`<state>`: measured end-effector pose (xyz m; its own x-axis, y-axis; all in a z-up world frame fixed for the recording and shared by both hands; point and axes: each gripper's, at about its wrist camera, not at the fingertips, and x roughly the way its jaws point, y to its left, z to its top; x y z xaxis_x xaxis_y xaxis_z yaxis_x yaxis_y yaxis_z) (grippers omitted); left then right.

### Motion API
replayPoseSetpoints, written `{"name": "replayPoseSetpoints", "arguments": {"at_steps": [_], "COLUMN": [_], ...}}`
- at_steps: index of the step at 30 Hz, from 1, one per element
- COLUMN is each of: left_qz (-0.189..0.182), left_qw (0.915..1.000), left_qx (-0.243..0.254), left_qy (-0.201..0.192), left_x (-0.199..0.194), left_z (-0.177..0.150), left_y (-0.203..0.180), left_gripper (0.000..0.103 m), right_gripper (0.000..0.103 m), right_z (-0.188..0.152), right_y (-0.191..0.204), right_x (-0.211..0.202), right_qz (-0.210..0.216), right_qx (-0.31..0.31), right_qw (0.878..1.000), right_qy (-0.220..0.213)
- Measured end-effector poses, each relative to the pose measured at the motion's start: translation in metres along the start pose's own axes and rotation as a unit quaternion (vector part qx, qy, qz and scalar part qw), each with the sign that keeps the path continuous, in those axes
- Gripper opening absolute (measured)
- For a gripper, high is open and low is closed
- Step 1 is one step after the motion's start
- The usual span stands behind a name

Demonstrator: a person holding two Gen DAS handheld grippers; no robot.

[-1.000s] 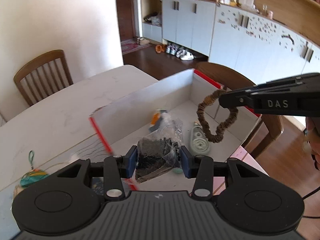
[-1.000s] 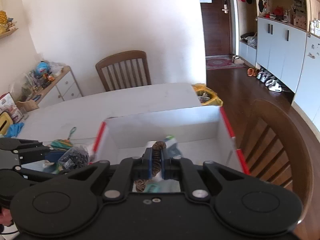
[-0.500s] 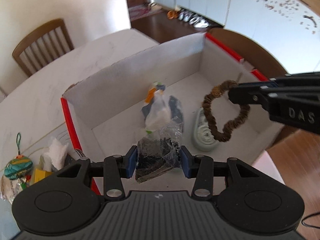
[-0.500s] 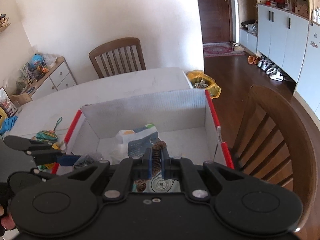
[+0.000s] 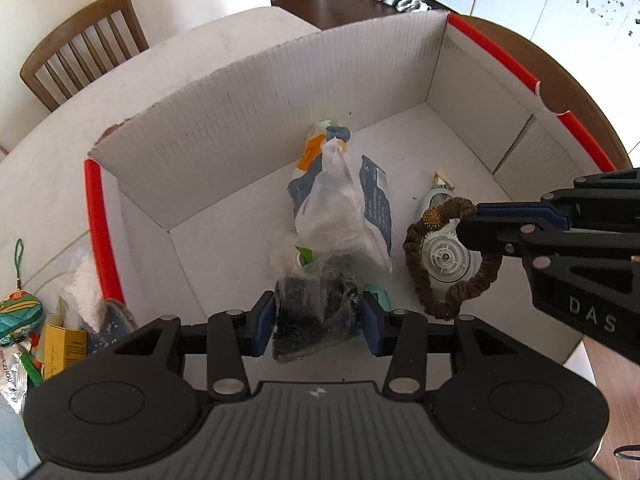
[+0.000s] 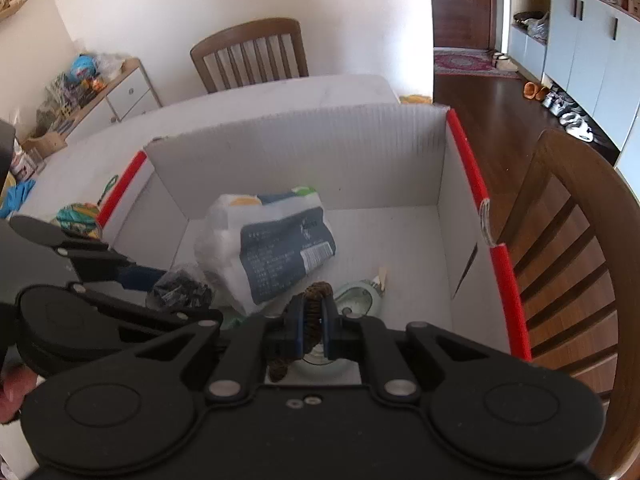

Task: Organize objects
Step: 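Carry the seaweed bag and bracelet over the red box and lower them inside, then open both tools to release the bag and bracelet in the box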

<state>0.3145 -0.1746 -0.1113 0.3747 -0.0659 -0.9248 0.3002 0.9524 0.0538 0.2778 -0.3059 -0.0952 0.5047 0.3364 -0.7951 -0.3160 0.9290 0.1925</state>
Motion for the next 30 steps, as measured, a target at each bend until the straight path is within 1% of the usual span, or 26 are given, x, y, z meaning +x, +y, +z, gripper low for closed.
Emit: {"name": "replayPoseSetpoints", "arguments": {"at_steps": [6, 10, 13, 15, 17, 20, 25, 30], "left_qz": [-0.007, 0.002, 0.002, 0.0, -0.005, -0.006, -0.007, -0.011], "left_qw": [0.9998, 0.9997, 0.9997, 0.9997, 0.9998, 0.9999, 0.9999, 0.9991], "left_qx": [-0.002, -0.003, -0.005, -0.009, -0.01, -0.006, -0.001, 0.003], "left_qy": [0.02, 0.026, 0.026, 0.022, 0.017, 0.009, -0.013, -0.04], "left_x": [0.009, 0.016, 0.016, 0.015, 0.013, 0.013, 0.003, -0.015], "left_z": [-0.003, 0.005, 0.005, 0.006, 0.005, 0.005, 0.001, -0.003], "left_y": [0.002, -0.003, -0.003, -0.002, -0.003, -0.002, -0.004, -0.005], "left_gripper": [0.044, 0.045, 0.051, 0.057, 0.059, 0.06, 0.064, 0.064], "right_gripper": [0.008, 0.008, 0.009, 0.01, 0.012, 0.016, 0.018, 0.019], "right_z": [0.0, 0.0, 0.0, 0.0, 0.0, 0.0, 0.001, 0.002], "right_y": [-0.003, -0.006, -0.008, -0.009, -0.01, -0.01, -0.01, -0.007], "right_x": [0.007, 0.012, 0.013, 0.012, 0.011, 0.009, 0.002, -0.011], "right_qz": [-0.004, -0.01, -0.008, -0.007, -0.003, 0.0, 0.004, 0.006], "right_qx": [-0.02, -0.026, -0.028, -0.029, -0.026, -0.025, -0.024, -0.023], "right_qw": [1.0, 0.999, 0.999, 0.999, 0.999, 0.999, 0.999, 0.999], "right_qy": [0.015, 0.027, 0.032, 0.036, 0.039, 0.038, 0.032, 0.022]}}
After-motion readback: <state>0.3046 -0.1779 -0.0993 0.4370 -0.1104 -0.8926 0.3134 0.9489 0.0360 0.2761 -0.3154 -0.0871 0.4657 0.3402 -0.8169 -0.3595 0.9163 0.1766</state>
